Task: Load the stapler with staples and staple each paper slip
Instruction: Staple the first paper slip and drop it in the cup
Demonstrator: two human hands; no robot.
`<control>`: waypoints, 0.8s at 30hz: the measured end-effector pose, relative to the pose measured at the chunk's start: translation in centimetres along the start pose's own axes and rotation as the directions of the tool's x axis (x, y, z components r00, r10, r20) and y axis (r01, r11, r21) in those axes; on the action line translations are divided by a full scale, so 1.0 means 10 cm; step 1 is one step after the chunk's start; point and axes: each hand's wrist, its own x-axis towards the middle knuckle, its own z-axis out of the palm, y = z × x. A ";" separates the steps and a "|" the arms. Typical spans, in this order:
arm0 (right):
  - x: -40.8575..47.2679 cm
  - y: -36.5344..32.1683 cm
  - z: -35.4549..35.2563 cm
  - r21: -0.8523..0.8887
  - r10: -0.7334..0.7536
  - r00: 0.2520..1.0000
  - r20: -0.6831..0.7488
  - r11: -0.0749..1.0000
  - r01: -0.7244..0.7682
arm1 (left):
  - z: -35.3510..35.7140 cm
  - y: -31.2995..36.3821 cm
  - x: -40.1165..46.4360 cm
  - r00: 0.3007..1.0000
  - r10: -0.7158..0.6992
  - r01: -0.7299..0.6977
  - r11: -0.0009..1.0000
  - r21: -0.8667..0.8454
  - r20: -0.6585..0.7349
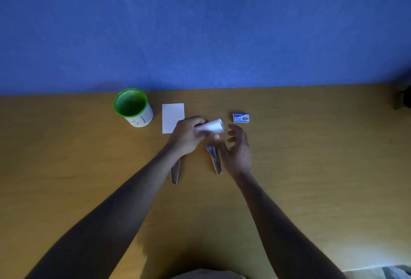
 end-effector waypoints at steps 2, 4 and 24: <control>0.01 -0.05 -0.08 0.105 -0.018 0.999 0.039 0.994 0.014 | -0.04 0.04 -0.06 0.999 0.008 -0.006 0.999 -0.052 0.045; 0.01 -0.10 -0.12 0.220 0.000 0.993 0.117 0.975 -0.026 | -0.07 0.09 -0.13 0.996 0.013 -0.005 0.996 -0.088 0.088; -0.48 -0.13 -0.20 0.534 0.151 0.967 0.205 0.811 -0.240 | 0.05 0.18 -0.82 0.978 -0.202 0.167 0.905 -0.391 -0.050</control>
